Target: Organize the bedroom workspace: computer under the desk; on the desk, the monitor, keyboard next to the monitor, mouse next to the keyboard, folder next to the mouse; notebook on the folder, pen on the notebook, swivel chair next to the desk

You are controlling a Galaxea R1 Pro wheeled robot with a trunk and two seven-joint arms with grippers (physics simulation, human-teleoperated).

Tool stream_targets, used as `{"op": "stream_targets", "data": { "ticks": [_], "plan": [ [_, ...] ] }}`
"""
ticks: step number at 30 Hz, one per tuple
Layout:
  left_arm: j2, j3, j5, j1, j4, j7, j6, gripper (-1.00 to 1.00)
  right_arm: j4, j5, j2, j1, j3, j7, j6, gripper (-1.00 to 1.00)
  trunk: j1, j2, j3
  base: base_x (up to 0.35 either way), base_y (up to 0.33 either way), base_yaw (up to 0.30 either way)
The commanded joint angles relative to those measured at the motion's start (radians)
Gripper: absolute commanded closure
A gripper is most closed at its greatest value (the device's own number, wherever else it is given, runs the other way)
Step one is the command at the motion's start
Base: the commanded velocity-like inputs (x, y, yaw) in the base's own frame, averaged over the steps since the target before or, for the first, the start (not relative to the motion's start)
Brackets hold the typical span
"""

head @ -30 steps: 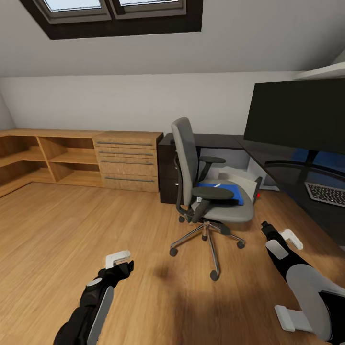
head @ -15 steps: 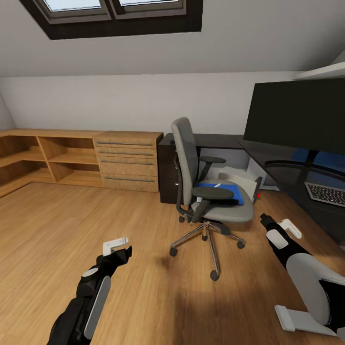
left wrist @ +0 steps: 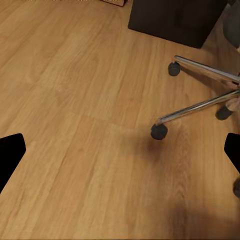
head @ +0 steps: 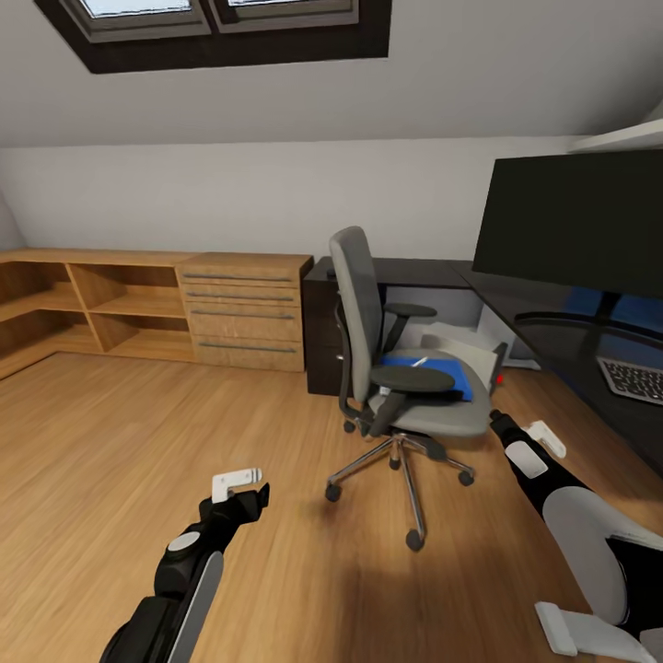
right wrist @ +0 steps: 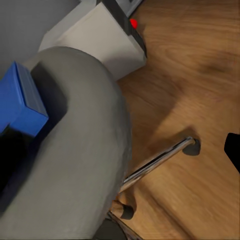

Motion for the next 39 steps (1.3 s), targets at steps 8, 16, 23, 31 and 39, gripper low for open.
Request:
{"op": "stream_targets", "data": {
  "ticks": [8, 16, 23, 31, 39],
  "plan": [
    [0.0, -0.005, 0.009, 0.004, -0.003, 0.01, 0.004, -1.0, -0.003, -0.019, -0.003, 0.001, 0.004, -0.003, -0.004, -1.0, 0.0, 0.0, -0.001, 0.232, 0.0, 0.0],
    [0.0, -0.005, 0.009, 0.004, 0.0, 0.01, 0.004, -1.0, -0.004, -0.019, -0.005, 0.001, 0.004, -0.002, -0.005, -1.0, 0.0, 0.0, -0.001, 0.254, 0.0, 0.0],
    [0.0, -0.005, 0.009, 0.004, 0.001, 0.012, 0.004, -1.0, -0.004, -0.019, -0.015, 0.001, -0.008, -0.003, -0.003, -1.0, 0.0, 0.0, -0.001, 0.094, 0.0, 0.0],
    [0.001, -0.005, 0.008, 0.004, 0.001, 0.012, 0.004, -1.0, -0.001, -0.074, -0.066, 0.001, -0.081, -0.004, 0.016, -1.0, 0.0, 0.0, -0.001, 0.002, 0.0, 0.0],
    [0.0, -0.005, 0.008, 0.004, 0.001, 0.012, 0.004, -1.0, 0.019, -0.158, -0.071, 0.001, -0.084, -0.004, 0.135, -1.0, 0.0, 0.0, -0.001, 0.01, 0.0, 0.0]
  ]
}}
